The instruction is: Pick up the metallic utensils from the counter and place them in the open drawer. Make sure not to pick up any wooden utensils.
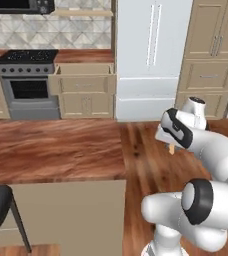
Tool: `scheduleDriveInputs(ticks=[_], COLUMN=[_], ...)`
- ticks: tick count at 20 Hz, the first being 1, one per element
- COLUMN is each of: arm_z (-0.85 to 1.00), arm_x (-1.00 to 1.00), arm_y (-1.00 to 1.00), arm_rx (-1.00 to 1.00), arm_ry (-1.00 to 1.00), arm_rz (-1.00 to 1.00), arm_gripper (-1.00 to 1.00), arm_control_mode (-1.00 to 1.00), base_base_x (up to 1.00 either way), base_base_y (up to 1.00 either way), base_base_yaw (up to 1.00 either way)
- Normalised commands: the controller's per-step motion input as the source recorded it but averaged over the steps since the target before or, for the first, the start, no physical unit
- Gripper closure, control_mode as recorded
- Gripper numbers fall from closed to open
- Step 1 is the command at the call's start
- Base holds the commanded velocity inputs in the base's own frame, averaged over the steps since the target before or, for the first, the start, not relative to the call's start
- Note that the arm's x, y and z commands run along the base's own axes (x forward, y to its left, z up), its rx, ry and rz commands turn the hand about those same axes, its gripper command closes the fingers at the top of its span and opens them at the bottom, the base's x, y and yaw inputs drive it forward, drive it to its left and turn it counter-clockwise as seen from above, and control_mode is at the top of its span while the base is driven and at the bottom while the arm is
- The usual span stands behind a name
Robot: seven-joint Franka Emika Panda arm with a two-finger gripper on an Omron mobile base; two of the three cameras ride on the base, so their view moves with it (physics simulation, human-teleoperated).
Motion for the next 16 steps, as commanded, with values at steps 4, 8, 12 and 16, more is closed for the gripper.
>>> scheduleDriveInputs(ticks=[4, 8, 12, 16], arm_z=[0.00, 0.00, 0.00, 0.00], arm_x=[0.00, 0.00, 0.00, 0.00], arm_y=[0.00, 0.00, 0.00, 0.00], arm_rx=[0.00, 0.00, 0.00, 0.00], arm_ry=[0.00, 0.00, 0.00, 0.00], arm_rz=[0.00, 0.00, 0.00, 0.00], arm_gripper=[1.00, 1.00, 1.00, 1.00], arm_control_mode=[1.00, 1.00, 1.00, 1.00], base_base_x=[0.55, 1.00, 1.00, 1.00], base_base_y=[-1.00, -0.76, 0.00, 0.00], base_base_yaw=[-0.12, -0.05, 0.03, 0.04])
